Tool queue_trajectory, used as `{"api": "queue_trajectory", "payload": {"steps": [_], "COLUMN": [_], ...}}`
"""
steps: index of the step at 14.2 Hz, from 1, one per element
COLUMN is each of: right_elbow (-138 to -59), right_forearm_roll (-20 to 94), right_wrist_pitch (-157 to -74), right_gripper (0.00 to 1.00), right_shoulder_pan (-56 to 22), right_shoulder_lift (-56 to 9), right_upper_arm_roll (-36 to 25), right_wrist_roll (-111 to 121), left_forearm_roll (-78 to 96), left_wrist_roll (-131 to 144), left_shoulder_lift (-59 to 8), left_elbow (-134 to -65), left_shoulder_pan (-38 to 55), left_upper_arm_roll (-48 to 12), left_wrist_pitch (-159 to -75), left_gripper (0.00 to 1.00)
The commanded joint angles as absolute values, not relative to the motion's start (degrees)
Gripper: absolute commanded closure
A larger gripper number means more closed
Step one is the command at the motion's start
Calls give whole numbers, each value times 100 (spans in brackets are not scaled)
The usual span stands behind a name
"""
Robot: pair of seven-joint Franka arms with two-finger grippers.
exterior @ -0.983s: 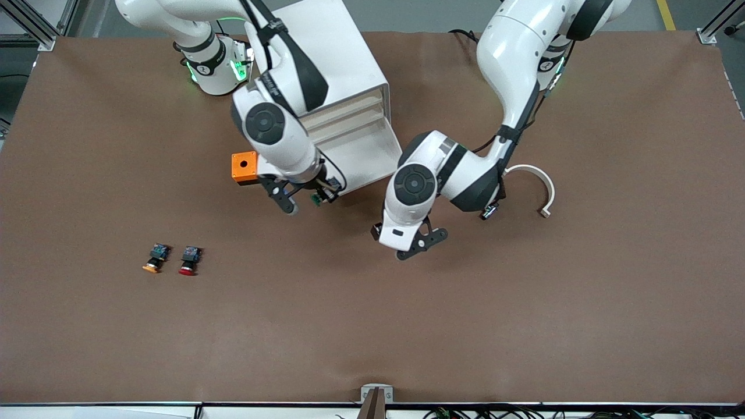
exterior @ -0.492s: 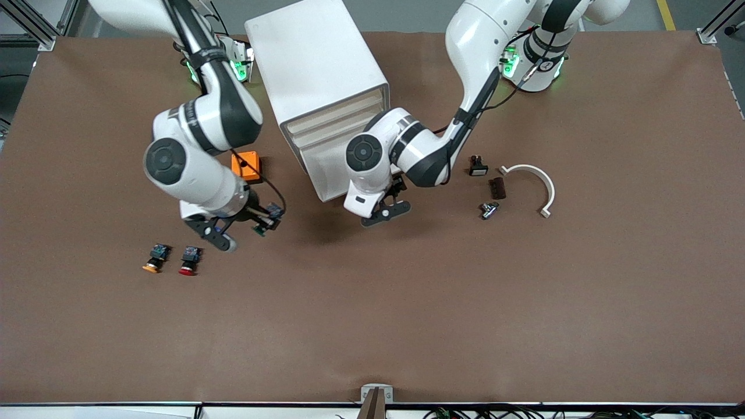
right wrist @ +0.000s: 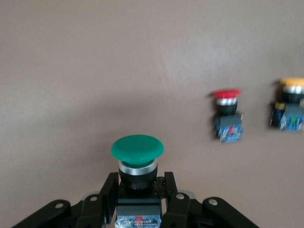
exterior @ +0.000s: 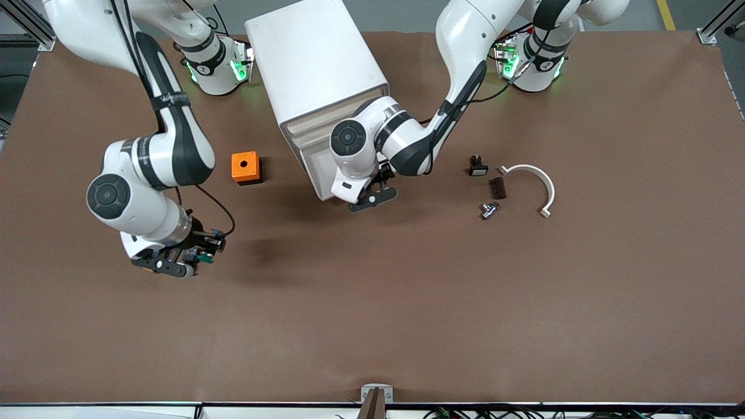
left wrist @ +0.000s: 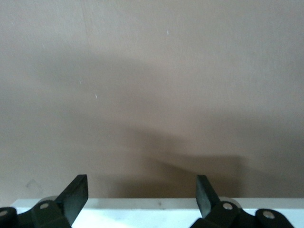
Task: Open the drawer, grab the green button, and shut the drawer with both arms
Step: 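Lower the button with the right gripper while the left gripper shuts the drawer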
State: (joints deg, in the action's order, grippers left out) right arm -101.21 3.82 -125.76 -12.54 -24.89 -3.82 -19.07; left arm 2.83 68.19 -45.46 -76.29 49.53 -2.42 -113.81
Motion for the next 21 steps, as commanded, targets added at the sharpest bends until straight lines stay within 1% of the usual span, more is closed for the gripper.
{"api": "queue_trajectory", "payload": {"steps": [1, 5, 8, 11, 13, 14, 15, 16, 17, 18, 21], "right_elbow": [-9748, -9440, -9439, -9439, -9448, -9448, -9448, -9448, -9440, -9422, -9378], "right_forearm_roll": [281, 299, 299, 334, 360, 369, 369, 369, 378, 378, 378], "right_wrist_pitch": [-12840, -13253, -13429, -13579, -13570, -13570, -13570, -13562, -13562, -13570, -13518], "right_gripper": [100, 99, 98, 92, 85, 77, 67, 54, 31, 1, 0], "right_shoulder_pan": [-985, -862, -853, -853, -870, -888, -888, -888, -879, -853, -704], "right_shoulder_lift": [-3031, -3611, -3814, -4051, -4122, -4139, -4148, -4157, -4149, -4131, -3921], "right_upper_arm_roll": [-272, -272, -264, -264, -255, -255, -255, -255, -255, -255, -255], "right_wrist_roll": [-1206, -713, -659, -668, -685, -703, -721, -729, -738, -738, -695], "left_forearm_roll": [517, 1149, 1669, 2125, 2381, 2521, 2662, 2724, 2742, 2751, 2838], "left_wrist_roll": [6926, 7040, 7058, 7049, 7031, 7005, 6987, 6996, 6996, 6996, 6987], "left_shoulder_lift": [-4509, -4509, -4526, -4631, -4684, -4693, -4685, -4693, -4685, -4685, -4685], "left_elbow": [-7769, -7778, -7778, -7778, -7805, -7866, -7910, -7928, -7963, -7980, -7989], "left_shoulder_pan": [4966, 4975, 4983, 4983, 4983, 4983, 4983, 4983, 4983, 4975, 4940], "left_upper_arm_roll": [-413, -544, -571, -650, -668, -668, -668, -677, -712, -764, -782], "left_wrist_pitch": [-11470, -11470, -11487, -11496, -11496, -11496, -11496, -11496, -11496, -11496, -11470], "left_gripper": [0, 0, 0, 0, 0, 0, 0, 0, 0, 0, 0]}}
